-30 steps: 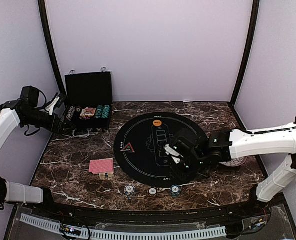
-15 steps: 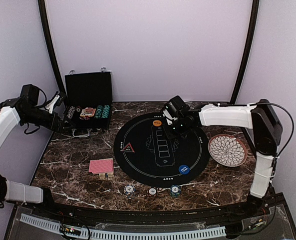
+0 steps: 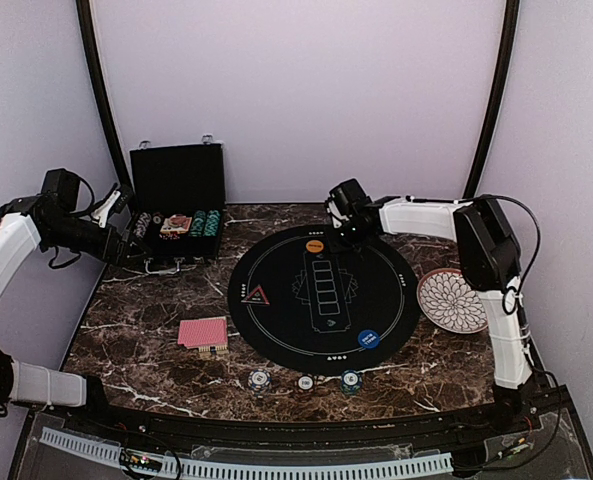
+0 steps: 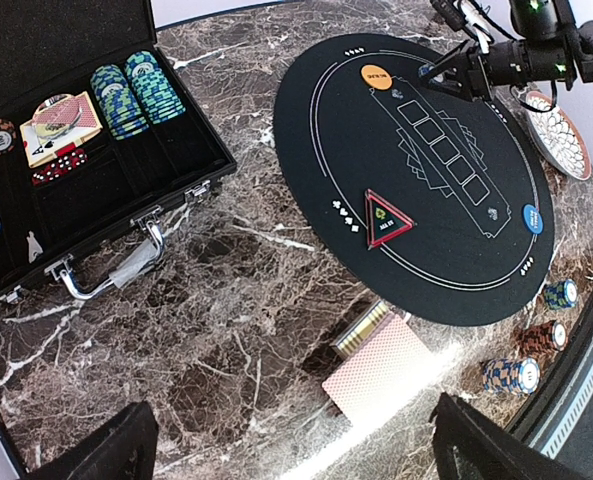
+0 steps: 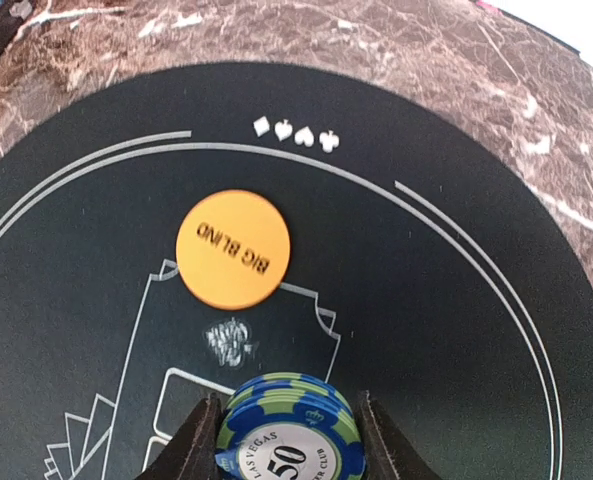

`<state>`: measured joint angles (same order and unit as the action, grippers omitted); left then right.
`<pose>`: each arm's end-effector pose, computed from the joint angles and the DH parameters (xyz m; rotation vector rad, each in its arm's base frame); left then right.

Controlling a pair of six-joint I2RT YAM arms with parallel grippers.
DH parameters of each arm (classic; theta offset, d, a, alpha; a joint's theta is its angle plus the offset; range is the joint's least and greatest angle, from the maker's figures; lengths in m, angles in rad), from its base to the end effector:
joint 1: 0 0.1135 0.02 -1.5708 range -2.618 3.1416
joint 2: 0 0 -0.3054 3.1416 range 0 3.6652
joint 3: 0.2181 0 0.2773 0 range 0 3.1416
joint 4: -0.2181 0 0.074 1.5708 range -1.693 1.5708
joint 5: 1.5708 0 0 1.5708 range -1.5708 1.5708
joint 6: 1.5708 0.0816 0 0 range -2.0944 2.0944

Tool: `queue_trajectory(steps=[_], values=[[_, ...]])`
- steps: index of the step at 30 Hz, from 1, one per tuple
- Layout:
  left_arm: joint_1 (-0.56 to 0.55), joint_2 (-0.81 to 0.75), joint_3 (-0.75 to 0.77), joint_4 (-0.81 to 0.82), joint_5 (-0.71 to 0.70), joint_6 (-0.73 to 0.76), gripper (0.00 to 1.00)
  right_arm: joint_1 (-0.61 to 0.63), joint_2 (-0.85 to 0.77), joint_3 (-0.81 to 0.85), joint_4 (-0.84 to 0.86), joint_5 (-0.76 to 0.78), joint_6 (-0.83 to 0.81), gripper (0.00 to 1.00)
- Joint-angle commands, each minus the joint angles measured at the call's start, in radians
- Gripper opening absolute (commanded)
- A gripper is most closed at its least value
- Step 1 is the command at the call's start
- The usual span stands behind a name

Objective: Distribute texas hold em gaming equipment

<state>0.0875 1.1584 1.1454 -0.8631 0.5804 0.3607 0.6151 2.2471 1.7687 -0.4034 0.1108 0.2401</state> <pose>0.2631 -0.0218 0.3405 0.5603 2.2477 -0.4853 0.4770 0.3260 0.1606 -0.4104 2.4259 0.2419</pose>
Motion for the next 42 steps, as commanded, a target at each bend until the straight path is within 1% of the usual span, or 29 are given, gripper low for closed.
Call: queue_trajectory(steps=[1,5,15,23,26,28,29,31,33,37,42], values=[[-0.006,-0.028,0.011,-0.016,0.009,0.014,0.99,-0.011,0.039,0.06,0.022,-0.033,-0.01,0.09],[-0.005,-0.026,0.017,-0.014,0.014,0.011,0.99,-0.015,0.066,0.067,0.02,-0.033,-0.014,0.12],[-0.006,-0.026,0.019,-0.012,0.016,0.002,0.99,-0.037,0.104,0.063,0.043,-0.037,-0.011,0.28],[-0.005,-0.026,0.016,-0.008,0.019,0.004,0.99,-0.046,0.147,0.108,0.041,-0.045,-0.014,0.33],[-0.005,-0.023,0.023,-0.012,0.015,0.008,0.99,-0.046,0.151,0.114,0.041,-0.042,-0.012,0.43],[-0.005,-0.022,0.024,-0.013,0.012,0.008,0.99,-0.046,0.144,0.118,0.037,-0.041,-0.015,0.55],[-0.005,-0.022,0.024,-0.013,0.013,0.008,0.99,-0.047,0.136,0.116,0.037,-0.04,-0.016,0.64],[-0.005,-0.023,0.02,-0.013,0.011,0.01,0.99,-0.046,0.107,0.105,0.043,-0.036,-0.019,0.75],[-0.005,-0.022,0.019,-0.015,0.006,0.012,0.99,-0.044,0.064,0.077,0.052,-0.03,-0.019,0.8],[-0.005,-0.025,0.02,-0.021,0.003,0.017,0.99,-0.017,-0.063,-0.016,0.059,-0.011,-0.021,0.82],[-0.006,-0.028,0.025,-0.029,-0.001,0.025,0.99,0.083,-0.318,-0.244,0.034,0.055,-0.011,0.82]])
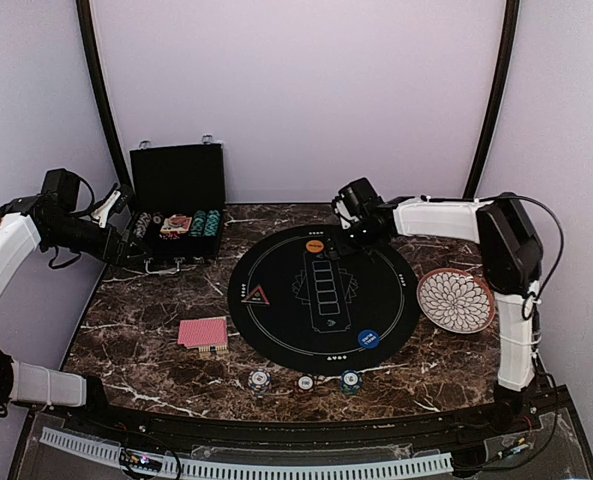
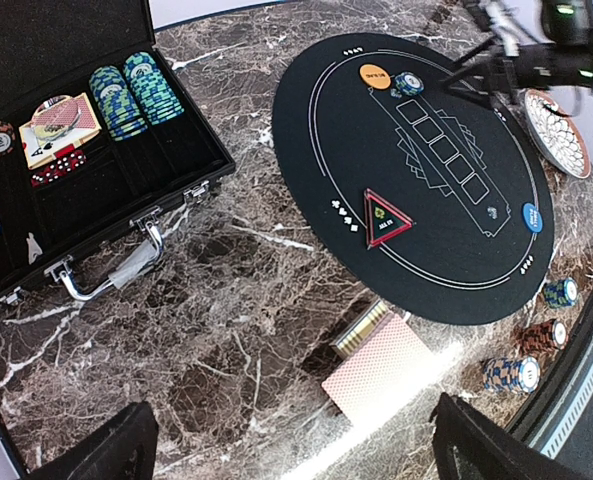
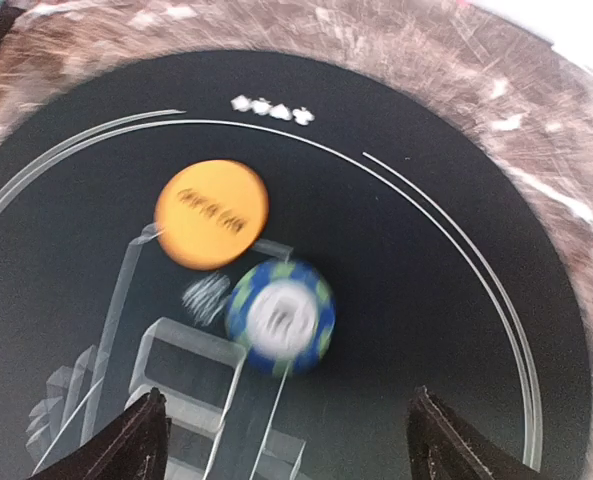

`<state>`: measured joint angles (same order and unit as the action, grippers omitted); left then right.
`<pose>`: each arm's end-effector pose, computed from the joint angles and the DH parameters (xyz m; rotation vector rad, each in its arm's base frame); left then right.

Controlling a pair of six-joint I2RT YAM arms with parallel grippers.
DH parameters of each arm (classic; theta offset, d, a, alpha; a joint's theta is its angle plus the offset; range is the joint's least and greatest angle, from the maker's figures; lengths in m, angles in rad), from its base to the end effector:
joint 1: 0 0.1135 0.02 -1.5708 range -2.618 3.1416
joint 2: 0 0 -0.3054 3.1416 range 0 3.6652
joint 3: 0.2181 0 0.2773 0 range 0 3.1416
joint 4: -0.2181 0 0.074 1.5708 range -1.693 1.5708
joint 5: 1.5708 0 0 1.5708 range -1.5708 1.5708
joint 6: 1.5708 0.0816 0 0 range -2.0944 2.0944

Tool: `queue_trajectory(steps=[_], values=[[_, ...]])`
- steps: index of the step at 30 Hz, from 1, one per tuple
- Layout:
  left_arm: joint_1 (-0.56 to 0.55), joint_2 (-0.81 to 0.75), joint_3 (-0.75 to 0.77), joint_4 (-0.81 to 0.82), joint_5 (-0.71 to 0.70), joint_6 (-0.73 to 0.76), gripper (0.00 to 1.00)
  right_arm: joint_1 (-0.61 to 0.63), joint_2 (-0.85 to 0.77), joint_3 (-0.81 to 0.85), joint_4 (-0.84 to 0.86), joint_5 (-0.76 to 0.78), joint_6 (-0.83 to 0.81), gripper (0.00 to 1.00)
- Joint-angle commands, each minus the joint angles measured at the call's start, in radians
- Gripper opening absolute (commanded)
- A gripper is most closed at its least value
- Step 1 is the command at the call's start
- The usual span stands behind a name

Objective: Distribute texas hold em gaming equipment

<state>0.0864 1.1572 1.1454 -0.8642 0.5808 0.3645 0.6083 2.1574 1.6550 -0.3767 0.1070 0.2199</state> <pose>0.2626 -0.0222 0.3407 0.5659 2.2457 -0.4843 0.4597 0.3095 0.1706 -0.4276 2.4199 0.2358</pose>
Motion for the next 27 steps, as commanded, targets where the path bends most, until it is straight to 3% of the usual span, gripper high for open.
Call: queue_trajectory(steps=[1,11,18,27], values=[[-0.004,-0.029,0.024,-0.029,-0.002,0.022,0.99,0.117,-0.287,-0.189,-0.002,0.066,0.017,0.82],[-0.013,-0.029,0.021,-0.047,-0.017,0.045,0.99,0.456,-0.735,-0.672,-0.119,0.033,0.234,0.88],[-0.015,-0.031,0.035,-0.052,-0.016,0.041,0.99,0.578,-0.744,-0.76,-0.168,-0.005,0.282,0.92],[-0.016,-0.039,0.051,-0.069,-0.011,0.035,0.99,0.597,-0.716,-0.823,-0.12,-0.072,0.277,0.9]])
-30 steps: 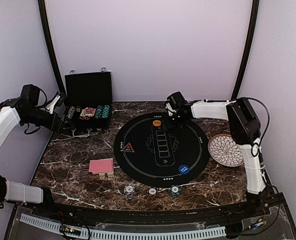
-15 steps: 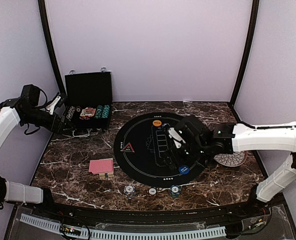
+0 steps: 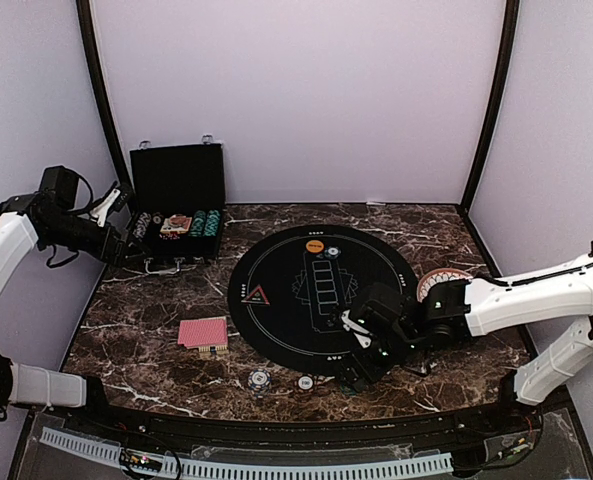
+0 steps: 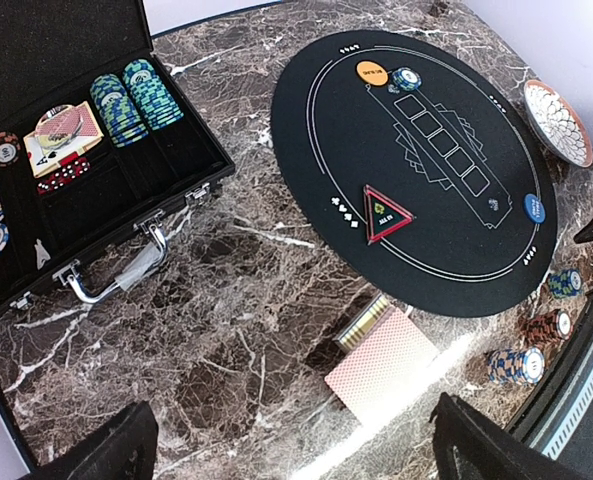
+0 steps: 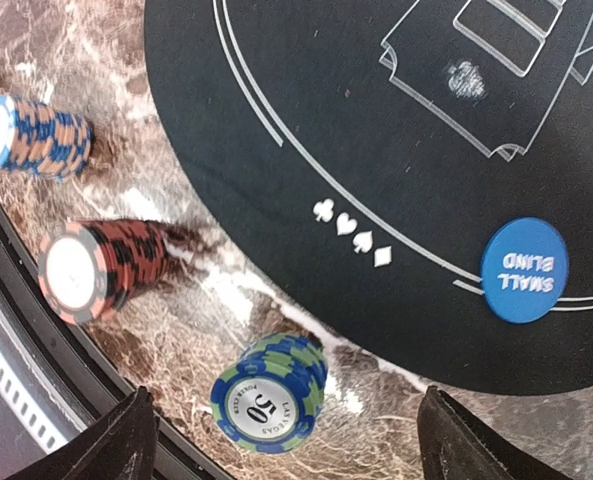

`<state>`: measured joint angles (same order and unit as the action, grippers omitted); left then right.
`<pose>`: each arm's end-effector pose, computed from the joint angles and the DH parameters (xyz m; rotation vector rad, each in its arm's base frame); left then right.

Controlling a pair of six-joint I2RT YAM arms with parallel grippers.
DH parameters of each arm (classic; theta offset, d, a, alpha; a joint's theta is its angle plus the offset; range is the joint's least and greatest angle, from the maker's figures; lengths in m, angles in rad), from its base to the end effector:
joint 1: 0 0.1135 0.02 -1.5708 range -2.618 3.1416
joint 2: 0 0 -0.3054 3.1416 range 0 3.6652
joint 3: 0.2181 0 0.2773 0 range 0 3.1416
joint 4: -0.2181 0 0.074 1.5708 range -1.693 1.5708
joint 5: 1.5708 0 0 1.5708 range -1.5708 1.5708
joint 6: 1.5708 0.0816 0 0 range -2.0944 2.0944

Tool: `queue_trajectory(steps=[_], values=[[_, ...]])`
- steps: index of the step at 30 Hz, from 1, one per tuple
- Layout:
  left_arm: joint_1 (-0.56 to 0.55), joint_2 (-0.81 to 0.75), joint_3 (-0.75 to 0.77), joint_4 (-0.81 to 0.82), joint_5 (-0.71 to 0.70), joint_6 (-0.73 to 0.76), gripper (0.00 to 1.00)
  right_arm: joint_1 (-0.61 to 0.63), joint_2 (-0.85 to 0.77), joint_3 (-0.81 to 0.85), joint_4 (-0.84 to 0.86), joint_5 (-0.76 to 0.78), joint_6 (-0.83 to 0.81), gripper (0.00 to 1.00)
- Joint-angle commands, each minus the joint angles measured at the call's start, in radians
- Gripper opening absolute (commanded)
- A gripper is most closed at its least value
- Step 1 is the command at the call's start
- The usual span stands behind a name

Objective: Distribute texas hold em gaming equipment

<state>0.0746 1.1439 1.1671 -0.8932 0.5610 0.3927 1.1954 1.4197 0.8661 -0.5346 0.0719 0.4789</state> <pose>0.2576 -0.0243 0.3484 0.6043 2.2360 -0.4507 0.1184 0.2844 0.1865 -0.9358 2.5684 0.4338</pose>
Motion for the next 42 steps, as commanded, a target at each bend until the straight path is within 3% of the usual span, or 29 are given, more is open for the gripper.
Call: queue_trajectory(steps=[1,12,36,42], values=[[-0.004,-0.027,0.029,-0.044,0.007,0.007,0.99,0.01,0.031,-0.04,0.045,-0.037,0.021,0.89],[-0.003,-0.024,0.042,-0.056,0.012,0.009,0.99,0.012,0.076,-0.057,0.085,-0.034,-0.002,0.73],[-0.003,-0.03,0.023,-0.055,-0.005,0.008,0.99,0.026,0.11,-0.008,0.066,-0.019,-0.041,0.53],[-0.003,-0.032,0.013,-0.052,-0.007,0.011,0.99,0.032,0.116,0.004,0.058,-0.019,-0.045,0.41]])
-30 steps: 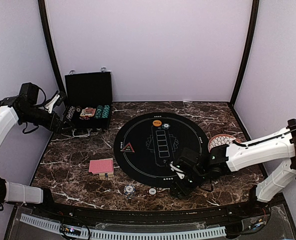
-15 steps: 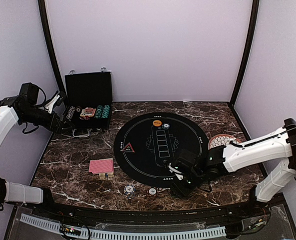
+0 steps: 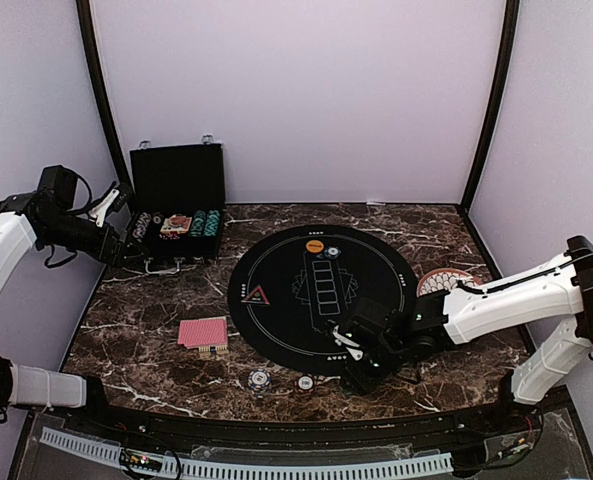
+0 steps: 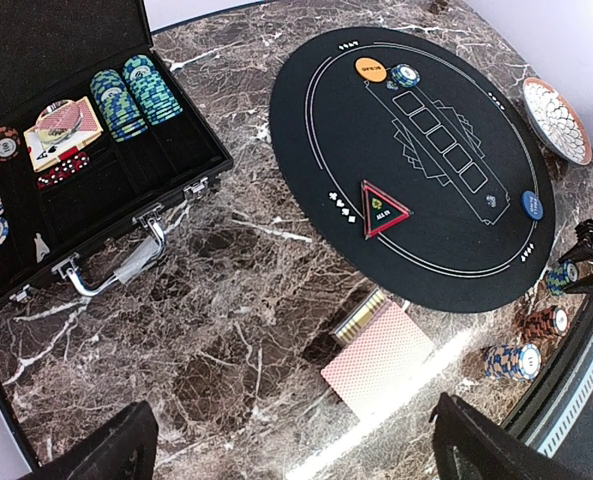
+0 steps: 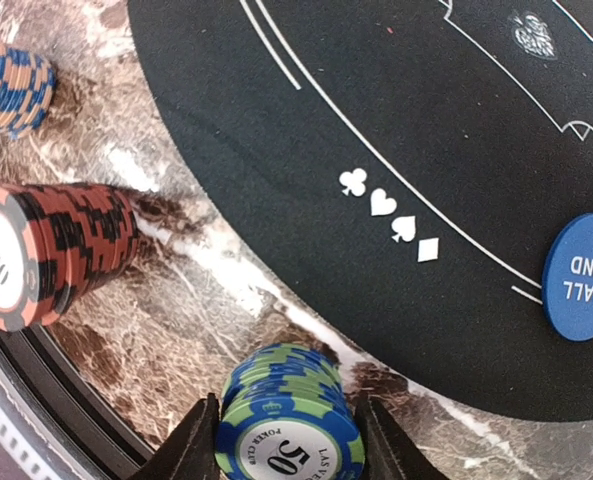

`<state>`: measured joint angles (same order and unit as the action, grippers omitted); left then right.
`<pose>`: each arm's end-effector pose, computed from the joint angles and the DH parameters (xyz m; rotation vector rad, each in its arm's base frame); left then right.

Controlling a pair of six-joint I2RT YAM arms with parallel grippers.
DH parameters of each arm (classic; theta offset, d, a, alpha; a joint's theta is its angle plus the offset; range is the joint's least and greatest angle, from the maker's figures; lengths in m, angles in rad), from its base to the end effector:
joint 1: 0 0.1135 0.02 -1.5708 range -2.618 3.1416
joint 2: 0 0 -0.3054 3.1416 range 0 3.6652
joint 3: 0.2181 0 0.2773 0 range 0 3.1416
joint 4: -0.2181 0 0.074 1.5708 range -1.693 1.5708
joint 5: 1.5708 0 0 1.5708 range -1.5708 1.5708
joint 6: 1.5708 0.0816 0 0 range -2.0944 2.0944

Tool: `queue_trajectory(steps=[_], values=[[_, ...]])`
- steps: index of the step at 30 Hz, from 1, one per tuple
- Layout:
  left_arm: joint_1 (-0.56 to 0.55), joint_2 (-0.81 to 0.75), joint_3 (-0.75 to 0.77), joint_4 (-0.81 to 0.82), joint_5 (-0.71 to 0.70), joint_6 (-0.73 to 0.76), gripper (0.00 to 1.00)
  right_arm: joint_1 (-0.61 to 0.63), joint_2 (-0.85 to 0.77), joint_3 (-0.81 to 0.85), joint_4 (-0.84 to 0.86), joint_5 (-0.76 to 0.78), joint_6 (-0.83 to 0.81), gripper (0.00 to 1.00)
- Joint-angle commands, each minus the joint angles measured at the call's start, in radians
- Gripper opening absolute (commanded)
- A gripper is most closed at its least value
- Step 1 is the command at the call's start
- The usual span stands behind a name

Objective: Distribute texas hold em gaming equipment

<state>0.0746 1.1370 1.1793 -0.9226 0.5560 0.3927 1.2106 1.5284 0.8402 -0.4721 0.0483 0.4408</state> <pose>0.2534 -0.0243 0.3515 0.6012 2.2477 -0.4499 0.1152 0.2946 0.1504 -1.0394 2.6034 0.3830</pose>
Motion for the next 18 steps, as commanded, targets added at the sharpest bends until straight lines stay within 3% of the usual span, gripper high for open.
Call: queue_trajectory(steps=[1,10,18], values=[[-0.003,-0.026,0.001,-0.023,-0.003,0.011,0.99,0.018,0.005,0.033,-0.007,0.005,-0.005,0.41],[-0.004,-0.026,0.006,-0.024,-0.007,0.014,0.99,0.019,-0.014,0.045,-0.034,0.014,-0.007,0.25],[-0.003,-0.028,0.012,-0.021,-0.002,0.021,0.99,0.002,0.008,0.229,-0.122,0.08,-0.052,0.25]])
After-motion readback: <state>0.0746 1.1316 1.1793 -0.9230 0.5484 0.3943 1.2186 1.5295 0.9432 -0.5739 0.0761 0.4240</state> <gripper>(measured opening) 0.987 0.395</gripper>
